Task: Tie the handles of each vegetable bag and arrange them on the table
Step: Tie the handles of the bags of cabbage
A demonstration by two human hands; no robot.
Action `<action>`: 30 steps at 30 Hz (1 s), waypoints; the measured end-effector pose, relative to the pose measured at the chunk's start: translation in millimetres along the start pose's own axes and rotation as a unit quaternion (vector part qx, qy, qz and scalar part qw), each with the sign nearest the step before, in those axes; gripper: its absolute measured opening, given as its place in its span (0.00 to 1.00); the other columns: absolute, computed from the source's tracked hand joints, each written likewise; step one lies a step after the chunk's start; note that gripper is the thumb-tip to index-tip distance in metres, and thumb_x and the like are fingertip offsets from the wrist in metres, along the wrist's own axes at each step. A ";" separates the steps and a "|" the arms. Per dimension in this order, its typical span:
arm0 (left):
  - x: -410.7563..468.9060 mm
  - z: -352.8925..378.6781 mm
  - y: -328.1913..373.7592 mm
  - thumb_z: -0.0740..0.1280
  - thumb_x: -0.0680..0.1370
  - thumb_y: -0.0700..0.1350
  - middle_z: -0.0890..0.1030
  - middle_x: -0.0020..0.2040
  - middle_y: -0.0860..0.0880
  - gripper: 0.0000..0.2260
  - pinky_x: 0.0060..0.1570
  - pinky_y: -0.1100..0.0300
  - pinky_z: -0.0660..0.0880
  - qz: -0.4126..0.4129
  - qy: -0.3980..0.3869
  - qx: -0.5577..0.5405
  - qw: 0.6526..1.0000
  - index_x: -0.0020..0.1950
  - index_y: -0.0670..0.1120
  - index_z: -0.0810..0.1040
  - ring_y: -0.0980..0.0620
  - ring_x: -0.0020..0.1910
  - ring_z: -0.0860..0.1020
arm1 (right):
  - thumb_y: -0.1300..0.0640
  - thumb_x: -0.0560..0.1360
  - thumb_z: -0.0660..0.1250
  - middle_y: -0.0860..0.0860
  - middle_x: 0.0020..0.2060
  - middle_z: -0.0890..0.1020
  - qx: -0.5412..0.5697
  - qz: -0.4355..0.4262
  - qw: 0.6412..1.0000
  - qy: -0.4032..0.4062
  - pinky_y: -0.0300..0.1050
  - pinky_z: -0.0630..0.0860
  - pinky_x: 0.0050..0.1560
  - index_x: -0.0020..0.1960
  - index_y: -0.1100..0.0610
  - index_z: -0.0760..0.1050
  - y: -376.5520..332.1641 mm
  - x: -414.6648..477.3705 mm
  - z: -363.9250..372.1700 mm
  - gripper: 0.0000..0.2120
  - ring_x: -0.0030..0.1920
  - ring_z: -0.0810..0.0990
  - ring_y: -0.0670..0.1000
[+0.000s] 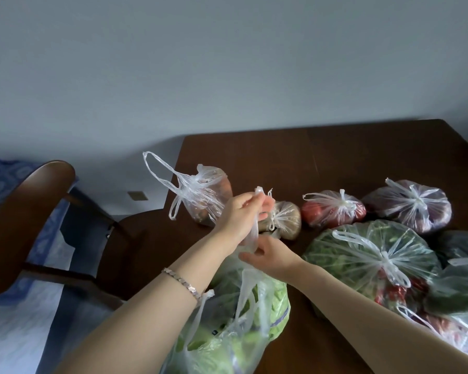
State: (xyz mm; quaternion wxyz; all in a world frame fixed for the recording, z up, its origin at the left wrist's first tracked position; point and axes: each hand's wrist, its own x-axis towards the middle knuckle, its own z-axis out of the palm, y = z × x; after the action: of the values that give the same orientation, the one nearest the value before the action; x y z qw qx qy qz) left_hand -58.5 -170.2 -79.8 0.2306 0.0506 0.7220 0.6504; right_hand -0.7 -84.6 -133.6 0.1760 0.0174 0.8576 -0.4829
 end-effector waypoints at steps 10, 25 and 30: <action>-5.2 -19.3 -56.0 0.56 0.80 0.52 0.77 0.52 0.44 0.16 0.60 0.52 0.70 0.020 -0.068 0.421 0.904 0.57 0.41 0.75 0.47 0.56 0.73 | 0.58 0.78 0.60 0.43 0.23 0.76 0.266 0.048 0.953 0.134 0.30 0.69 0.34 0.33 0.55 0.77 11.1 7.5 -2.3 0.16 0.26 0.72 0.38; -13.4 -21.5 -64.0 0.65 0.76 0.48 0.82 0.42 0.42 0.11 0.39 0.61 0.69 -0.077 -0.028 0.243 0.967 0.46 0.40 0.81 0.52 0.39 0.75 | 0.53 0.66 0.75 0.49 0.34 0.77 0.248 0.136 0.936 0.210 0.36 0.75 0.36 0.49 0.54 0.74 11.0 18.8 0.7 0.15 0.35 0.77 0.47; -6.4 -25.7 -62.9 0.66 0.77 0.47 0.79 0.38 0.50 0.13 0.32 0.66 0.68 -0.172 -0.024 0.163 0.971 0.55 0.40 0.80 0.57 0.33 0.74 | 0.56 0.62 0.78 0.49 0.38 0.75 0.218 0.052 0.957 0.184 0.35 0.75 0.38 0.55 0.51 0.68 15.2 3.6 -2.1 0.27 0.36 0.77 0.46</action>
State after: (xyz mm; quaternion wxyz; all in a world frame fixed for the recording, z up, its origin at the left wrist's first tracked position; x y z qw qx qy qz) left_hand -48.8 -205.4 -137.5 0.3449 -0.0220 0.8105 0.4729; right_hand -1.6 -75.2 -146.3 0.0320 0.1889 0.7471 -0.6365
